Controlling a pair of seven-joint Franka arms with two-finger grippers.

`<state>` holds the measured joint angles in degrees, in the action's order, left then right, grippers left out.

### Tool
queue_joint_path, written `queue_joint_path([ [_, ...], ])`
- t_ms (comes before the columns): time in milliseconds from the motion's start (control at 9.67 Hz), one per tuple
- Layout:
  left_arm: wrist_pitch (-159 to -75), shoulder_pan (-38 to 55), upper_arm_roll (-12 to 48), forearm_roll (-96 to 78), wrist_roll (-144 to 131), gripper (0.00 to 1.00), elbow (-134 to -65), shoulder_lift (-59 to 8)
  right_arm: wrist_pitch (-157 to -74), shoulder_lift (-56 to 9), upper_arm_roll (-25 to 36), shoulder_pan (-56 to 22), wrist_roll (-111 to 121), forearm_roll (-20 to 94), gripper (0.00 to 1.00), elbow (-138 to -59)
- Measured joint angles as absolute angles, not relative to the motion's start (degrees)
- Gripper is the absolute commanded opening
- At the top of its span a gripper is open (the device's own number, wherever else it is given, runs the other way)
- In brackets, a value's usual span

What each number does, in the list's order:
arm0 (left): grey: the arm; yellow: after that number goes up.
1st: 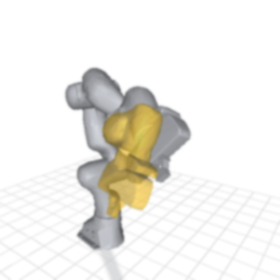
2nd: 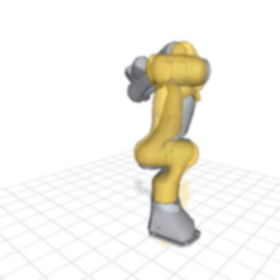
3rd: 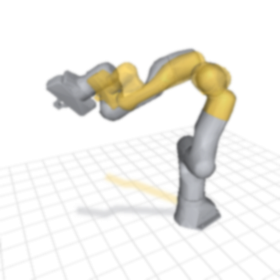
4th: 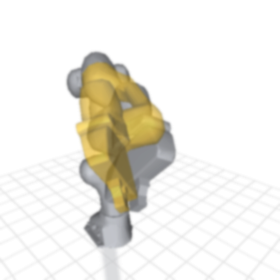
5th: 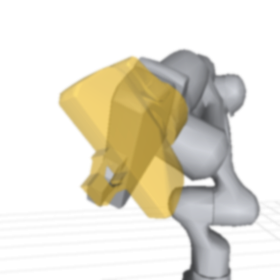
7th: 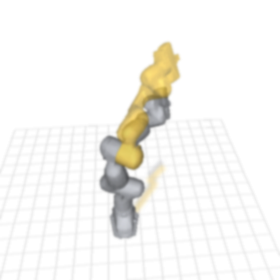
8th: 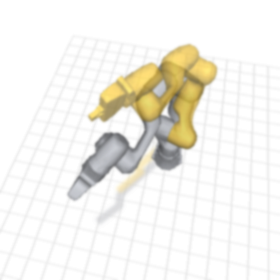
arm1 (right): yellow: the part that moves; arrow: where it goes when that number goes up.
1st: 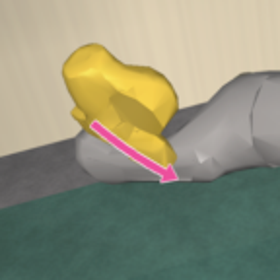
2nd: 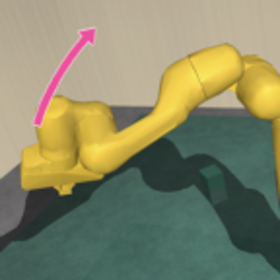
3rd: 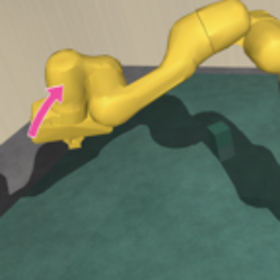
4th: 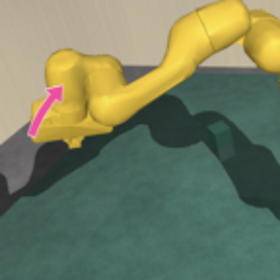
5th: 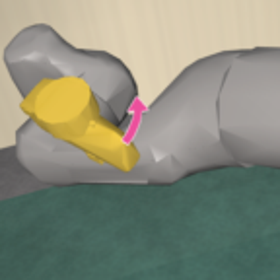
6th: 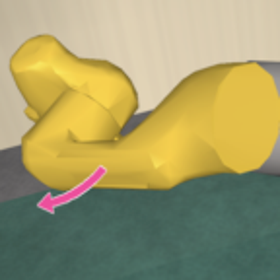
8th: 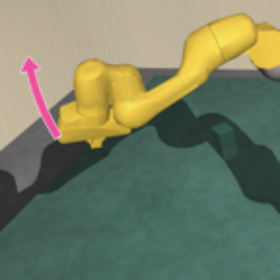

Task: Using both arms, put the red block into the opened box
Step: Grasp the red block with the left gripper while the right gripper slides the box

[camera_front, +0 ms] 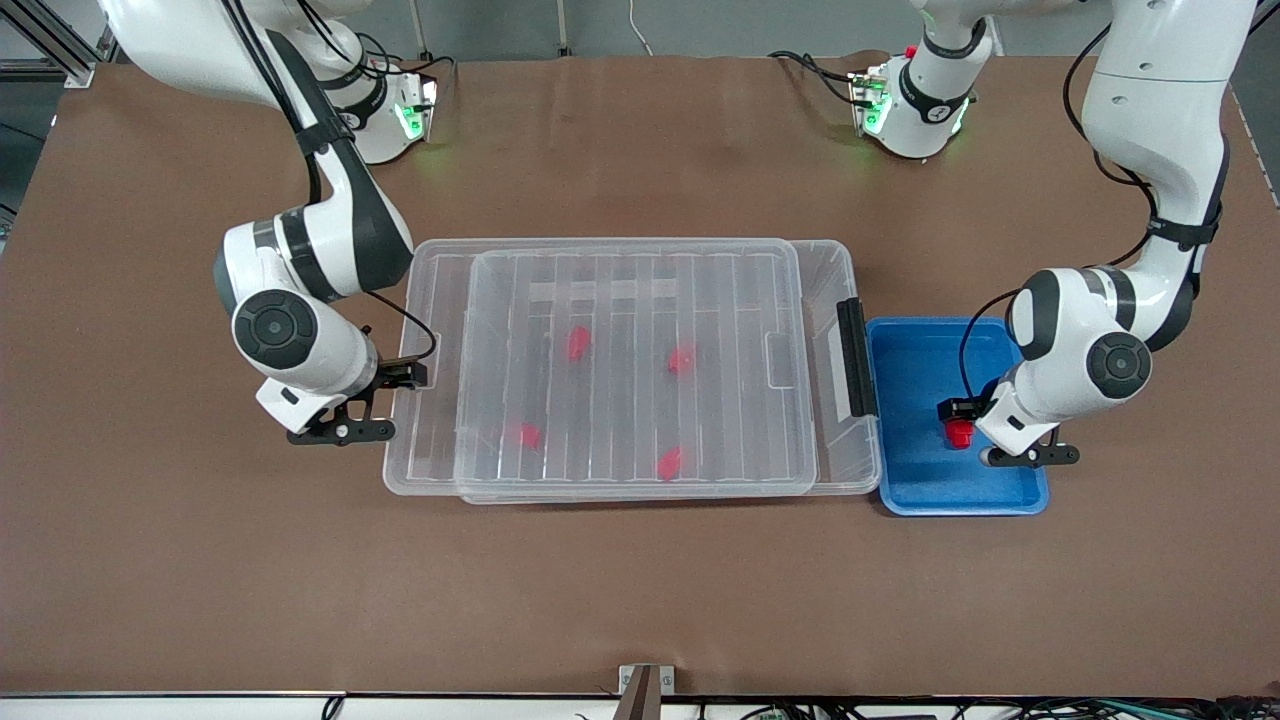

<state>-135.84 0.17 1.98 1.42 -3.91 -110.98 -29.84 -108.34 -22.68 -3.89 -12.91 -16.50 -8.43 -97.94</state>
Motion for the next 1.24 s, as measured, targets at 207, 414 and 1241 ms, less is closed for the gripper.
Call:
queue_joint_path([
  [207,-136.8,0.2,2.0,1.4,-3.9,0.43,-111.0,-31.1,-107.3,-22.6,-3.9,-12.0,-15.3,-9.3,1.00,-97.9],
  [414,-137.1,0.2,2.2,1.4,-3.9,0.21,-110.9,-31.8,-105.9,-22.5,-3.8,-10.2,-12.4,-9.4,1.00,-97.9],
  [1241,-131.3,0.4,4.0,1.4,-3.4,0.00,-107.3,-24.3,-102.7,-22.0,-3.7,-5.5,-2.8,-11.5,1.00,-97.9],
])
